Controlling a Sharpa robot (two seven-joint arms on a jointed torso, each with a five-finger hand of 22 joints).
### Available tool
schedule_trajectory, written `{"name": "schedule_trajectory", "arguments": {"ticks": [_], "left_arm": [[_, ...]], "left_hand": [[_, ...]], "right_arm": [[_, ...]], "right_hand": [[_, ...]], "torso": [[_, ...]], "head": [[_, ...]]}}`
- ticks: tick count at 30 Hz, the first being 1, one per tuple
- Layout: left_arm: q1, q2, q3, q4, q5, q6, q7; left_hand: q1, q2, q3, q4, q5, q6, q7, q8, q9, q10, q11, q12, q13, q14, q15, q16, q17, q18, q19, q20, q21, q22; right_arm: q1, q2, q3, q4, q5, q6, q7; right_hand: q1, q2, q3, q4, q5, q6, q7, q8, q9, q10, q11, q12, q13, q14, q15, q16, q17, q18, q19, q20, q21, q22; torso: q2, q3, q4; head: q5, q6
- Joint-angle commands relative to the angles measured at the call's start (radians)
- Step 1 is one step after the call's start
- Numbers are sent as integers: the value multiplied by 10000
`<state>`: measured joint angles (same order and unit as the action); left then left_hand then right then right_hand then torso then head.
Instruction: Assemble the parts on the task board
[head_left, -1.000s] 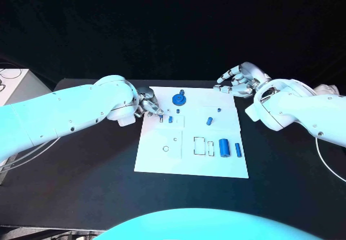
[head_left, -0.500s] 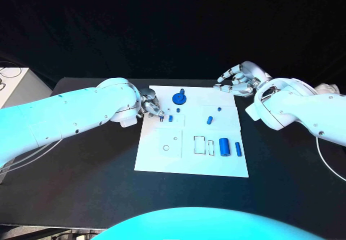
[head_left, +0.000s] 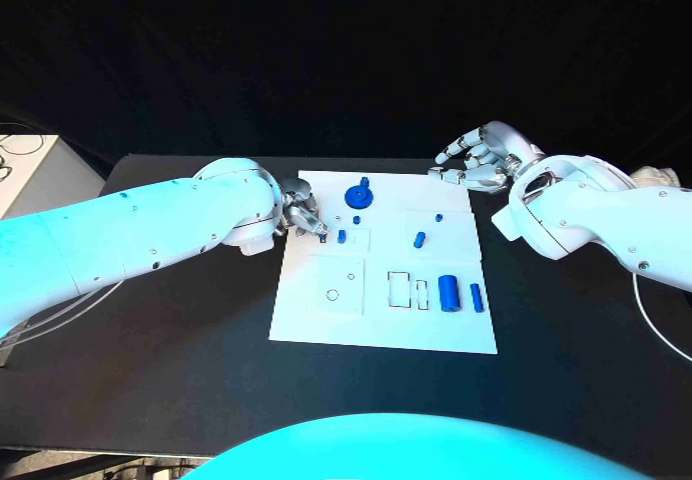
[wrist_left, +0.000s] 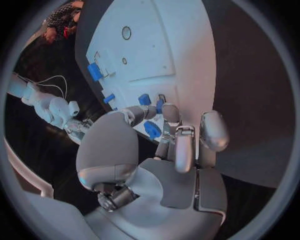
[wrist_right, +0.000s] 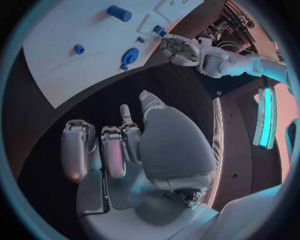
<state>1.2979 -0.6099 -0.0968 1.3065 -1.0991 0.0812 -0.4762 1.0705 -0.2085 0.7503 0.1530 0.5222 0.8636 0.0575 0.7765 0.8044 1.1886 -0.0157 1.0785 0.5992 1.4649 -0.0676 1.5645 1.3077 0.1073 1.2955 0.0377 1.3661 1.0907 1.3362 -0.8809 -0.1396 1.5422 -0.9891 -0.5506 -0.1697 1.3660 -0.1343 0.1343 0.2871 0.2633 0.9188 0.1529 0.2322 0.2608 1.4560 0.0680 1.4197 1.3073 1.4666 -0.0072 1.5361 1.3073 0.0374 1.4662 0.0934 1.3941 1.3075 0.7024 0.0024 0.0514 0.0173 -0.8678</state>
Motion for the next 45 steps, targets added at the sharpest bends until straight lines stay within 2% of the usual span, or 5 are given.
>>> {"name": "schedule_trajectory", "arguments": {"ticks": [1, 24, 35, 45], "left_arm": [[-19, 3, -11, 28, -140, 122, 43], [-40, -78, -4, 131, 65, 336, 149], [-33, -140, 78, 181, 244, 457, 162], [-19, -77, 105, 82, 321, 768, 128]], "left_hand": [[20, 90, 1988, -2051, 30, 97, -5, 25, 8, 68, -31, 32, 1, 1057, -60, 61, 2626, -67, 71, 20, 69, 23], [14, 72, 2004, -2083, 46, 117, -13, 23, 4, 104, -39, 53, 45, 1059, -66, 63, 2631, -73, 90, 13, 83, 50], [4, 61, 2021, -2105, 77, 141, -20, 21, 0, 135, -46, 66, 74, 1059, -71, 63, 2631, -74, 96, 6, 88, 53], [-1, 57, 2026, -2113, 90, 149, -22, 20, -1, 149, -48, 74, 92, 1059, -74, 63, 2631, -76, 100, 3, 91, 59]], "right_arm": [[-1, -9, 2, 7, -58, 94, 38], [-4, -6, 2, -7, -58, 116, 35], [-18, 23, 2, -40, -58, 126, 43], [-26, 38, 2, -54, -58, 131, 45]], "right_hand": [[-61, 5, 60, 16, -13, -53, -17, 36, 15, -32, -13, -5, 1443, 882, -21, -32, 2040, 83, 336, -14, -27, 1212], [-61, 5, 60, 16, -13, -53, -17, 36, 15, -32, -13, -5, 1443, 882, -21, -32, 2040, 83, 336, -14, -27, 1212], [-61, 5, 60, 16, -13, -53, -17, 36, 15, -32, -13, -5, 1443, 882, -21, -32, 2040, 83, 336, -14, -27, 1212], [-83, -2, 80, 13, -15, -57, -24, 63, 17, -17, -20, 7, 1450, 880, -29, -40, 2031, 79, 345, -22, -20, 1223]], "torso": [[10, 0, 2], [14, -3, -5], [16, 6, 2], [8, 13, 4]], "head": [[-14, -12], [-33, -42], [-34, -48], [-16, -48]]}}
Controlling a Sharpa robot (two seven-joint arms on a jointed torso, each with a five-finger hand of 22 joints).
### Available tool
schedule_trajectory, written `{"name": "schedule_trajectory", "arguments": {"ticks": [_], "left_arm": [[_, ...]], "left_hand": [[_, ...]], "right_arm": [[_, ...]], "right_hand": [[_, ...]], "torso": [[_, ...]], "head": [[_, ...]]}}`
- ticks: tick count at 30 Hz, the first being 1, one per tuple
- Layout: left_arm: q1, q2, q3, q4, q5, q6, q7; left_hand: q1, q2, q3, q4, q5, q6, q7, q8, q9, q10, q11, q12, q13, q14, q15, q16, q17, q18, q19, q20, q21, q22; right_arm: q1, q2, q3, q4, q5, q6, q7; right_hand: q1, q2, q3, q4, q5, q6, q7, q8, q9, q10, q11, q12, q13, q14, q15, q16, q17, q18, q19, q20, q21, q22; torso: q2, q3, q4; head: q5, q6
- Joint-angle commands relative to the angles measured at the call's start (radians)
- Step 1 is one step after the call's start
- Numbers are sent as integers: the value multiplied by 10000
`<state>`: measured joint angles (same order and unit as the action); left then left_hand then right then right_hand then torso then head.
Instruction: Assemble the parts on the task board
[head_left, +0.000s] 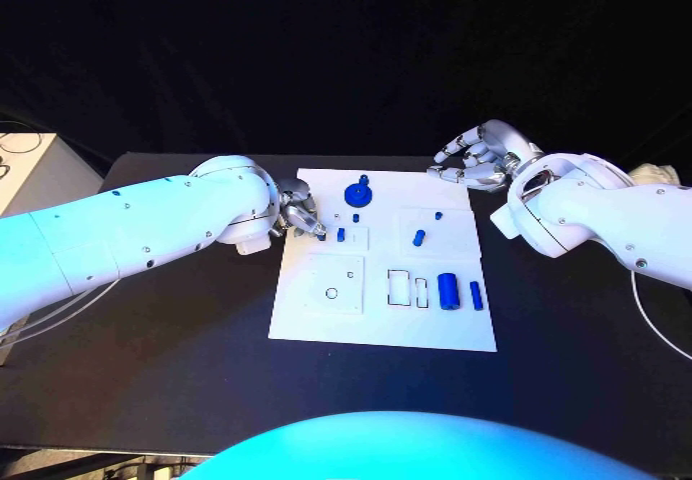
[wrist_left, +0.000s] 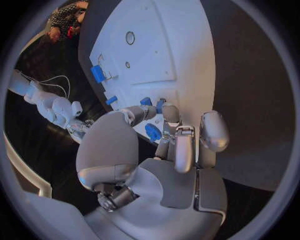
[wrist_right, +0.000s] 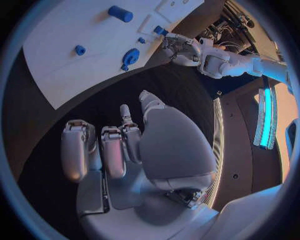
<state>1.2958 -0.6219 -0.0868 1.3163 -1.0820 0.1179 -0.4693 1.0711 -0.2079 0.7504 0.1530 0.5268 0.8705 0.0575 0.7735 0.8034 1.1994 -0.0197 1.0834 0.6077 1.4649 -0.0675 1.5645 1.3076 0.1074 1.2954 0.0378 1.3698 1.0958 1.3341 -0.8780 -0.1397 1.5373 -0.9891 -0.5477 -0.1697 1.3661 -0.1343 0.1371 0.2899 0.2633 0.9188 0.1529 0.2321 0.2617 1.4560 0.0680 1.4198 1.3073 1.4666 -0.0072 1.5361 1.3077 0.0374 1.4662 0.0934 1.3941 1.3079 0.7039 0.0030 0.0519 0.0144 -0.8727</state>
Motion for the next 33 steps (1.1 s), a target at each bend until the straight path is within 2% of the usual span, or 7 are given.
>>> {"name": "schedule_trajectory", "arguments": {"ticks": [1, 12, 33], "left_arm": [[3, 50, 5, -25, 151, 424, 58], [14, 117, 6, -141, 162, 793, 14], [28, 475, 0, -595, 150, 846, 9]], "left_hand": [[-7, 51, 2026, -2113, 44, 80, -22, 50, 9, 41, -9, 26, 7, 1059, -74, 63, 2632, -77, 101, 3, 55, 8], [-13, 45, 2033, -2124, 57, 90, -25, 46, 6, 44, -11, 18, -4, 1059, -76, 63, 2632, -79, 106, 0, 59, 17], [-13, 45, 2033, -2124, 57, 90, -25, 46, 6, 44, -11, 18, -4, 1059, -76, 63, 2632, -79, 106, 0, 59, 17]], "right_arm": [[-6, 9, 2, -6, -58, 103, 45], [-8, 2, 2, -10, -58, 103, 42], [-8, 24, 2, -17, -58, 101, 46]], "right_hand": [[-83, -2, 52, -15, -15, -57, -24, 64, 9, -17, -20, 7, 1450, 880, -29, -40, 2026, 79, 345, -21, -20, 1220], [-83, -2, 52, -15, -15, -57, -24, 64, 9, -17, -20, 7, 1450, 880, -29, -40, 2026, 79, 345, -21, -20, 1220], [-83, -2, 52, -15, -15, -57, -24, 64, 9, -17, -20, 7, 1450, 880, -29, -40, 2026, 79, 345, -21, -20, 1220]], "torso": [[-10, 5, -2], [-14, -1, 1], [-1, 0, -9]], "head": [[15, 1], [4, 1], [3, 1]]}}
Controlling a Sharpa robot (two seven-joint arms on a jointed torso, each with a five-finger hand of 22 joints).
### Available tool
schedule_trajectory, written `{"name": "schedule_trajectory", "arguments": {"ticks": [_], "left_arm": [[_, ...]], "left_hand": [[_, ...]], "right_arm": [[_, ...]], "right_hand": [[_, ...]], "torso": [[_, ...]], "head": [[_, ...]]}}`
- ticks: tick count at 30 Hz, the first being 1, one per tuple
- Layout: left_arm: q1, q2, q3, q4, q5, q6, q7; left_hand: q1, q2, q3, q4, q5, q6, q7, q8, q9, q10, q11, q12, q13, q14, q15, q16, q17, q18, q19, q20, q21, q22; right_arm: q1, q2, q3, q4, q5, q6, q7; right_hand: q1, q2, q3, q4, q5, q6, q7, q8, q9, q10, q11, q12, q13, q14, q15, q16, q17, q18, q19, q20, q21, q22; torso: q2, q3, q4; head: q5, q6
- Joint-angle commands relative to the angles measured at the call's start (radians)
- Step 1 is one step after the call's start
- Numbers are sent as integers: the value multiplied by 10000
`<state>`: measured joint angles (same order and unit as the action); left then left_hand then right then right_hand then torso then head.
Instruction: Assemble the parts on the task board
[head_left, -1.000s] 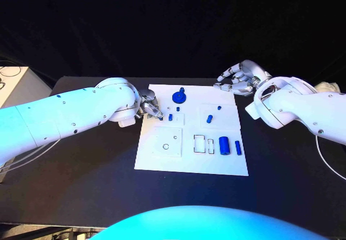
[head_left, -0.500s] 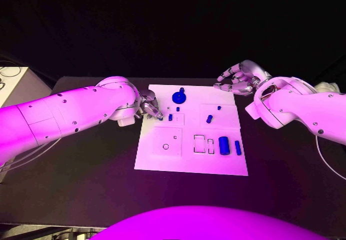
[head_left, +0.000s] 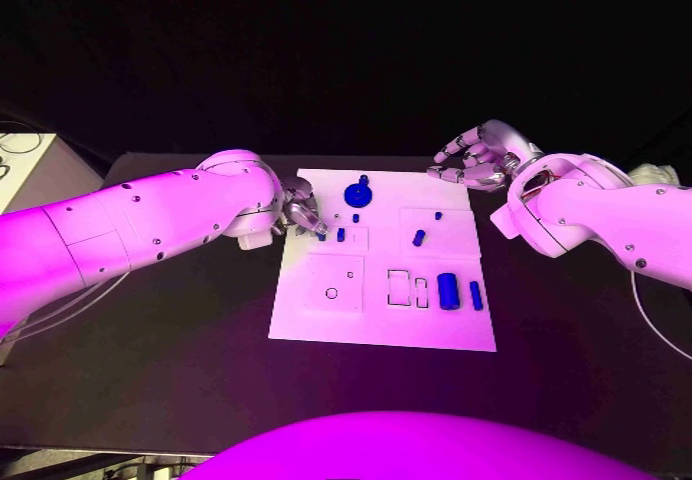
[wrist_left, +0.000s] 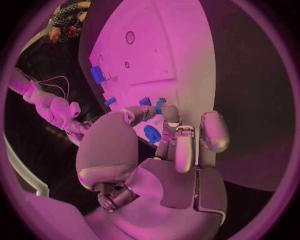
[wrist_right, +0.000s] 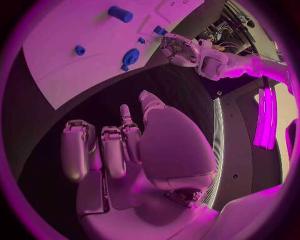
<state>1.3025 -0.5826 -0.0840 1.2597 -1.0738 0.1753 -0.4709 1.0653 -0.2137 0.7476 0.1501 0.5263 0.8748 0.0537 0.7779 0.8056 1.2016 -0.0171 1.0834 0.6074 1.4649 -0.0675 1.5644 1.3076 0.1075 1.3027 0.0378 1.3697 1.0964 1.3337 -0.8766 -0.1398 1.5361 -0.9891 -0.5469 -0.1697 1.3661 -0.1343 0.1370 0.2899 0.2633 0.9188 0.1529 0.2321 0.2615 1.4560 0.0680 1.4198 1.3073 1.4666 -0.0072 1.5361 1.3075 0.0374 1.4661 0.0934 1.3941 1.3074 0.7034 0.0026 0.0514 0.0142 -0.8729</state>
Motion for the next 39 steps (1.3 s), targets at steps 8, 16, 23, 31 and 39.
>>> {"name": "schedule_trajectory", "arguments": {"ticks": [8, 16, 23, 31, 39], "left_arm": [[-25, 255, -41, -193, 105, 582, 0], [-22, 344, -94, -266, 162, 1044, -49], [-22, 308, -104, -268, 88, 914, -98], [-24, 227, -99, -275, -87, 391, -135], [-25, 135, -23, -215, -161, -57, -97]], "left_hand": [[34, 99, 2069, -2111, 82, 62, 10, -8, -24, 38, -39, 19, 9, 1059, -79, 64, 2632, -79, 30, -5, 59, 4], [32, 97, 2072, -2119, 89, 64, 10, -14, -27, 35, -39, 12, 1, 1059, -79, 64, 2632, -79, 27, -6, 57, 0], [34, 93, 2077, -2136, 112, 72, 8, -20, -32, 57, -41, 32, 44, 1059, -81, 64, 2632, -92, 61, -8, 84, 62], [12, 73, 2082, -2182, 242, 132, -3, -37, -49, 133, -54, 68, 115, 1059, -90, 64, 2632, -111, 118, -20, 132, 157], [-30, 40, 2090, -2241, 436, 218, -28, -56, -69, 263, -76, 143, 261, 1059, -109, 64, 2632, -132, 188, -38, 192, 268]], "right_arm": [[-4, 24, 3, -13, -58, 98, 46], [-4, 24, 3, -15, -58, 108, 43], [-4, 17, 2, -10, -58, 112, 39], [-4, 17, 2, -9, -58, 106, 46], [-6, 25, 2, -15, -58, 104, 55]], "right_hand": [[-84, -2, 52, -14, -15, -57, -24, 64, 11, -17, -20, 7, 1450, 880, -29, -40, 2029, 79, 345, -22, -20, 1224], [-84, -2, 52, -14, -15, -57, -24, 64, 11, -17, -20, 7, 1450, 880, -29, -40, 2029, 79, 345, -22, -20, 1224], [-84, -2, 52, -14, -15, -57, -24, 64, 11, -17, -20, 7, 1450, 880, -29, -40, 2029, 79, 345, -22, -20, 1224], [-84, -2, 52, -14, -15, -57, -24, 64, 11, -17, -20, 7, 1450, 880, -29, -40, 2029, 79, 345, -22, -20, 1224], [-84, -2, 52, -14, -15, -57, -24, 64, 11, -17, -20, 7, 1450, 880, -29, -40, 2029, 79, 345, -22, -20, 1224]], "torso": [[3, 16, -15], [-8, 7, -2], [-8, -5, 6], [-7, -11, 12], [-4, -13, 7]], "head": [[-10, 3], [-44, 3], [-43, 3], [-34, 3], [-44, 3]]}}
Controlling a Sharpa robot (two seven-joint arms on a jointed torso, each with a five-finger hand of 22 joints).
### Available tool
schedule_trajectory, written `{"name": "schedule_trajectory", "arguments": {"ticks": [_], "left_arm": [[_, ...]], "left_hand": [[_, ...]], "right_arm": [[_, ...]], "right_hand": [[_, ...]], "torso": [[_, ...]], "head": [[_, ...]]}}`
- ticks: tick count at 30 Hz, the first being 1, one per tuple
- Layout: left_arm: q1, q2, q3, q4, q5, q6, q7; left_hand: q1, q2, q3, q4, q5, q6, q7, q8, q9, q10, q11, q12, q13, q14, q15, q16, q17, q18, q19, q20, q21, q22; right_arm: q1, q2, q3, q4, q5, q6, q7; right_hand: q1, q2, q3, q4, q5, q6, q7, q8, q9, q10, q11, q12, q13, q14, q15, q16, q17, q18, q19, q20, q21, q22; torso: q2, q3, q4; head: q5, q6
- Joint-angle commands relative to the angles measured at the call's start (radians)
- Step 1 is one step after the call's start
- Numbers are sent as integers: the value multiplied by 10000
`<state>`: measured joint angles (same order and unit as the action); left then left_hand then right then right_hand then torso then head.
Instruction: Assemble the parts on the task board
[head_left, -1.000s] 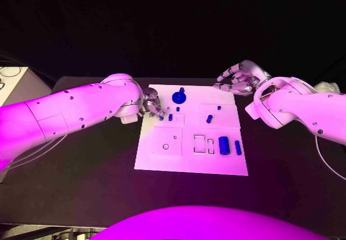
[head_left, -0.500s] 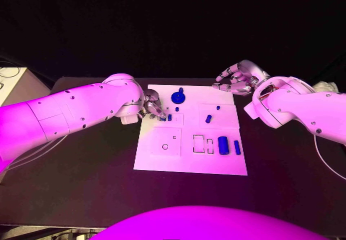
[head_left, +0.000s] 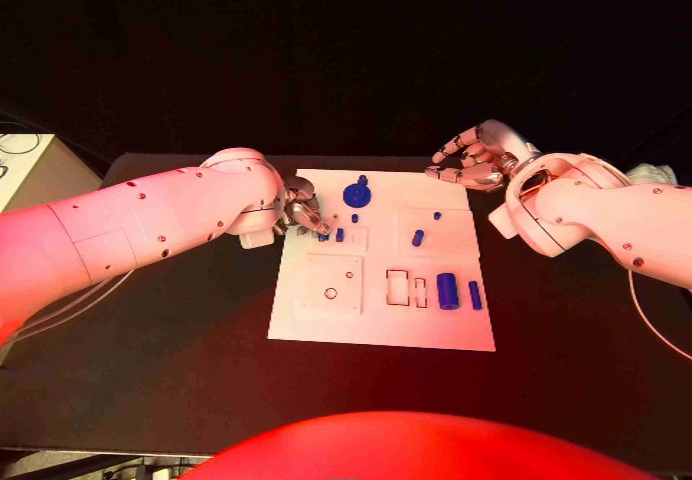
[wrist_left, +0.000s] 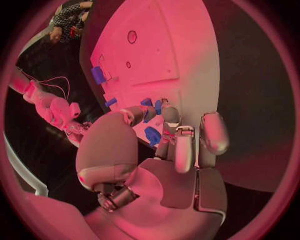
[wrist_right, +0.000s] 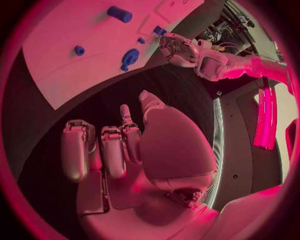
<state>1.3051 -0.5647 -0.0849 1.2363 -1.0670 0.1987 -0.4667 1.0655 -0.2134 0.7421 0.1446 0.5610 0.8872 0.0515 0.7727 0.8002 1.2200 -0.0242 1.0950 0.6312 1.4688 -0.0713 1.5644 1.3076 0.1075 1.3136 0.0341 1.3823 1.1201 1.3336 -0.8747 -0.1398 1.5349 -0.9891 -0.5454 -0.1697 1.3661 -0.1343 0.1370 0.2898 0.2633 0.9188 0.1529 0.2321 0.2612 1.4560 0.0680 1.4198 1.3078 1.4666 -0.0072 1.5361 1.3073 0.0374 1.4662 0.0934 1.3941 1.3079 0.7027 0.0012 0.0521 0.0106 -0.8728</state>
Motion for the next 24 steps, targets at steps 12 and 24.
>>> {"name": "schedule_trajectory", "arguments": {"ticks": [12, 24], "left_arm": [[-2, -152, 74, 46, -261, 39, -109], [13, -127, 76, 48, -246, 736, -46]], "left_hand": [[-58, 10, 2144, -2221, 214, 144, -19, -20, -29, 138, -19, 61, 99, 1020, -82, 64, 2632, -137, 96, -12, 85, 56], [-60, -1, 2141, -2231, 235, 152, -22, -25, -33, 136, -21, 54, 89, 1020, -83, 64, 2632, -135, 89, -13, 81, 45]], "right_arm": [[-9, -10, 2, -7, -58, 102, 44], [-9, -17, 1, -14, -58, 121, 31]], "right_hand": [[-84, -2, 52, -14, -15, -57, -24, 64, 13, -17, -21, 7, 1445, 880, -29, -40, 2031, 80, 345, -22, -20, 1219], [-84, -2, 52, -14, -15, -57, -24, 64, 13, -17, -21, 7, 1445, 880, -29, -40, 2031, 80, 345, -22, -20, 1219]], "torso": [[-4, 11, 12], [-1, 15, -5]], "head": [[-5, 2], [18, 2]]}}
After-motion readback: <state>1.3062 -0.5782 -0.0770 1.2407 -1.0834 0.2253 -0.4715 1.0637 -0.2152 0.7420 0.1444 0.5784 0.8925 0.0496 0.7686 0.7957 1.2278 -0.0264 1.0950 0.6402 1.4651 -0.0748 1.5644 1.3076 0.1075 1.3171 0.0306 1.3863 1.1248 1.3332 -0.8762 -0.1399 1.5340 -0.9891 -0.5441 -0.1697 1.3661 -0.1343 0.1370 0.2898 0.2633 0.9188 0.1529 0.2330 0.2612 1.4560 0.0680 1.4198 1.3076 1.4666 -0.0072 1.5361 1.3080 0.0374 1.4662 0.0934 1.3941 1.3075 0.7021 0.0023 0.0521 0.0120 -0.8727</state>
